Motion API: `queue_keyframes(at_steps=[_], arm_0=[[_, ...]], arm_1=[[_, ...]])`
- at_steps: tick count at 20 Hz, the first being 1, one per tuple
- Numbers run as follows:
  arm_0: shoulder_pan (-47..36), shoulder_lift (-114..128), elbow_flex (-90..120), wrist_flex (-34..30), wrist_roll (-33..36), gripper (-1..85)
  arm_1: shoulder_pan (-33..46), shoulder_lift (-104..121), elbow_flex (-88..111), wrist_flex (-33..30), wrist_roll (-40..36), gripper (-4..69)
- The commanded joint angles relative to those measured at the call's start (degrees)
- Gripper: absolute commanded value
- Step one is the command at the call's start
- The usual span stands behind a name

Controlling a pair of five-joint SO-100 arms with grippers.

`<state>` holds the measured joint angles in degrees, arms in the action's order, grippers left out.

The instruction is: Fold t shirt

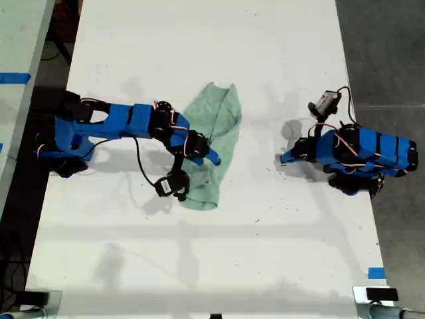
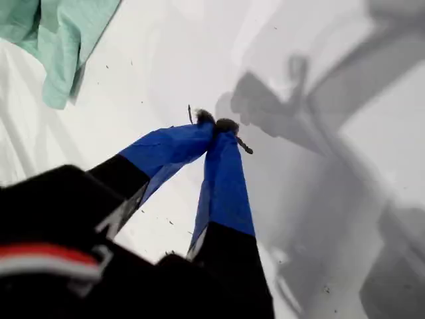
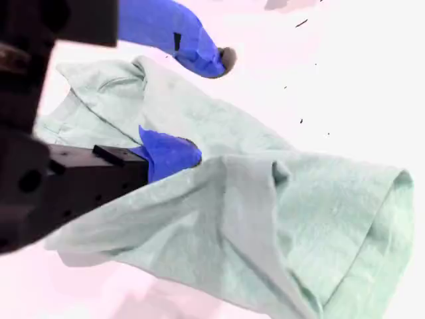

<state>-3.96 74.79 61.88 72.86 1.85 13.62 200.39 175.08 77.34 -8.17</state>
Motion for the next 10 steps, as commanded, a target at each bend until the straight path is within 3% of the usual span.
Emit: queue_keyframes(at_steps=[1, 3, 6, 7, 8, 10], arm_0=[[0.9, 4.7, -3.2, -0.8, -3.6, 18.8], [1.1, 7.6, -2.4, -0.4, -3.3, 18.8], [-2.0, 14.6, 2.1, 13.4, -3.3, 17.2], [-3.3, 24.2, 10.5, 13.0, -3.8, 16.4], [-4.5, 37.0, 22.2, 8.0, -3.0, 0.1], [-9.1, 68.1, 50.2, -7.4, 5.5, 0.0]], arm_1=[[0.0, 0.7, 1.8, 0.0, -0.3, 0.8], [0.0, 0.7, 1.8, 0.0, -0.3, 0.8], [-0.1, 0.7, 1.8, 0.0, -0.4, 0.8], [-0.1, 0.7, 1.8, 0.0, -0.4, 0.8], [-0.1, 0.7, 1.8, 0.0, -0.4, 0.8], [0.0, 0.7, 1.8, 0.0, -0.5, 0.8]])
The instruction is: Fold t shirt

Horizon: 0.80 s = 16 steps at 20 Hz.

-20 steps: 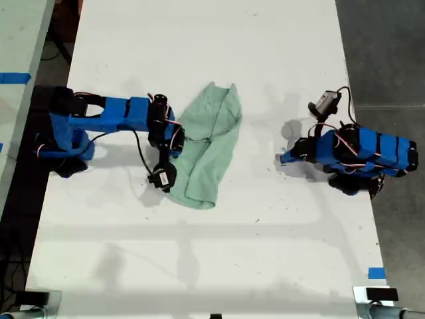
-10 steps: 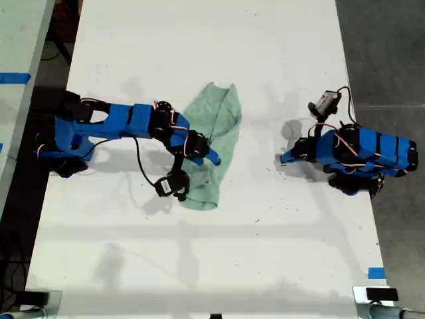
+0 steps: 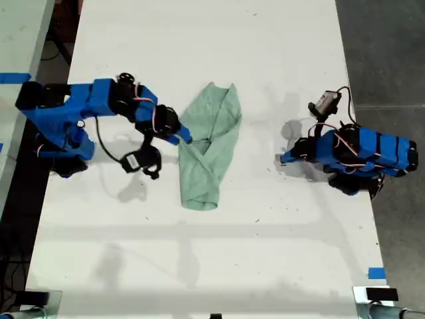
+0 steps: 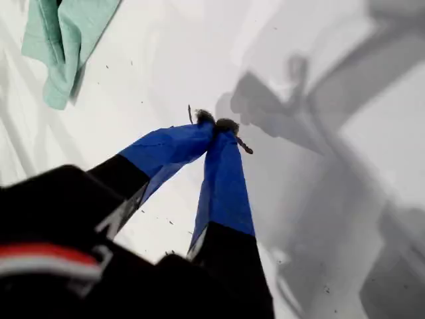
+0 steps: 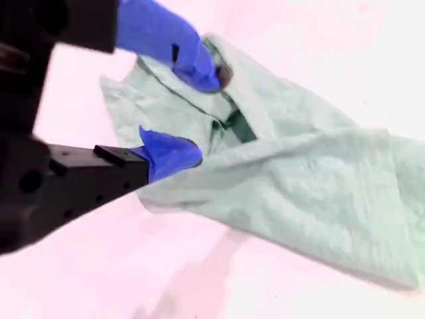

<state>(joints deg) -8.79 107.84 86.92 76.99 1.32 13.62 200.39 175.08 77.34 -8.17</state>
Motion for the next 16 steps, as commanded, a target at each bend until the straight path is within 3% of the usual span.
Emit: queue_keyframes(at_steps=[1, 4, 7, 16], arm_0=[[-7.8, 52.2, 39.6, -16.4, 9.0, 0.0], [-11.7, 95.9, 75.8, -19.1, 11.8, 0.0], [-6.3, 98.3, 92.9, -28.8, 13.6, 0.0], [-8.8, 98.6, 96.5, -24.1, 13.6, 0.0]], arm_1=[[0.0, 0.7, 1.8, -0.1, -0.5, 0.8], [0.2, 0.7, 1.8, -0.1, -0.4, 0.8], [0.1, 0.7, 1.9, -0.1, 0.1, 0.8], [0.1, 0.7, 2.0, -0.1, 0.4, 0.8]])
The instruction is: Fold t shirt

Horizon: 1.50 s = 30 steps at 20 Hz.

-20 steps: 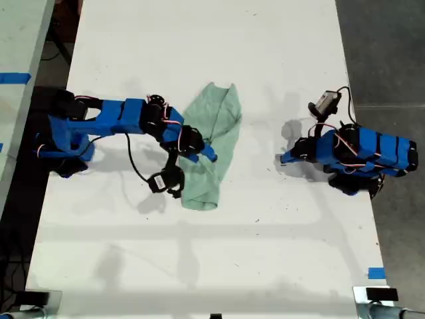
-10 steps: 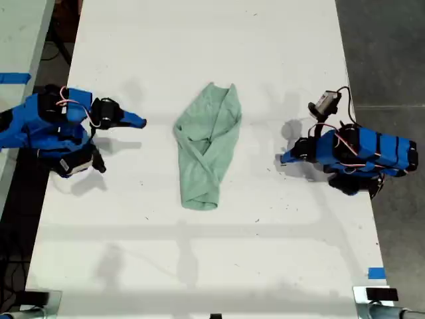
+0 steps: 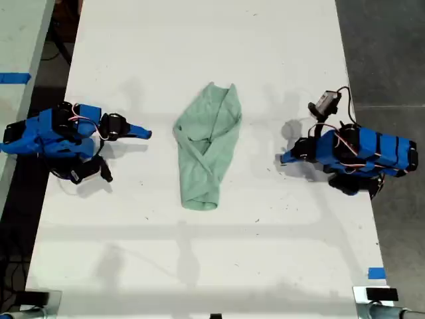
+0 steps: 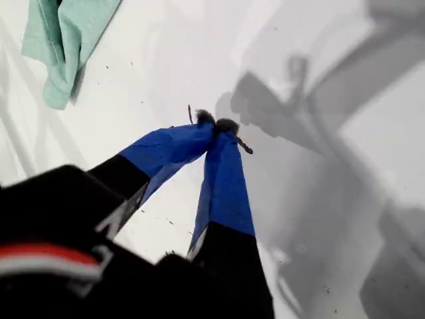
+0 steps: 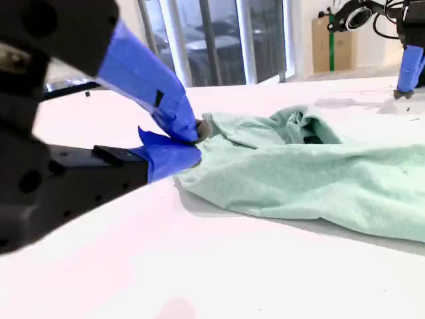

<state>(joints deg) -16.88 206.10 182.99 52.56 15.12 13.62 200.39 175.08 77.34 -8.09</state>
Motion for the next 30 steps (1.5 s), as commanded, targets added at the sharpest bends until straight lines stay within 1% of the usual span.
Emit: queue_keyframes(at_steps=[1, 8, 30], arm_0=[[-0.8, 0.4, 0.4, 0.5, -0.2, 0.0], [-1.3, 0.4, 0.4, 1.8, -1.6, 0.0], [-1.5, 0.4, 0.4, 2.2, -1.8, 0.0]], arm_1=[[0.1, 0.7, 2.0, -0.1, 0.4, 0.8], [0.1, 0.7, 2.0, -0.1, 0.6, 0.8], [0.1, 0.7, 2.0, -0.1, 0.9, 0.8]])
